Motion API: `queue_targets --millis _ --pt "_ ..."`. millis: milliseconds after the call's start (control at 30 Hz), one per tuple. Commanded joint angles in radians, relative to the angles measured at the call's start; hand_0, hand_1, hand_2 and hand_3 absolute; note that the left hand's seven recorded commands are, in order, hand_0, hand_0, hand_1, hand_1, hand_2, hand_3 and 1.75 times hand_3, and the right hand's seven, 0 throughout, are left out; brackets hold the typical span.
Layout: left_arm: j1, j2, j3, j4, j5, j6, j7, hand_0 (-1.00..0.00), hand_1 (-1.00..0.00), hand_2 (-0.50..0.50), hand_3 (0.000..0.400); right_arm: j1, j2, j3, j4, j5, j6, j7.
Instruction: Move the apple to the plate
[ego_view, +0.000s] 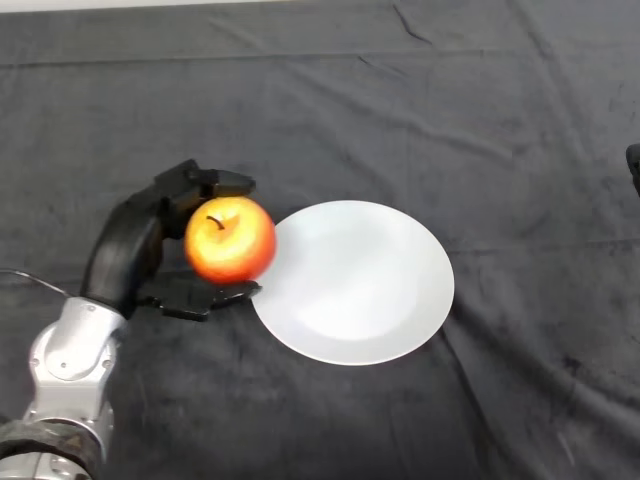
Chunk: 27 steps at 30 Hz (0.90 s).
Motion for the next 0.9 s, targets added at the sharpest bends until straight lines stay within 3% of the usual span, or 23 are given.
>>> queue_targets --millis 33,433,900 --pt "-0.078 -0.012 -0.025 -0.004 -0.026 -0.027 -0.014 -1.0 -1.0 0.0 0.4 -0.02 -0.026 -0.0112 -0.003 0.0115 -0.009 -0.0005" --pt "-0.081 -0.016 -0.147 0.037 0.016 -0.032 0.003 -1.0 -1.0 0.0 0.4 -0.02 -0.026 -0.0117 -0.001 0.0115 -0.009 0.0002" --pt "-0.077 0.009 -0.269 0.058 0.129 0.009 0.097 -1.0 -1.0 0.0 0.4 -0.021 -0.027 -0.012 0.0 0.0114 -0.01 0.0007"
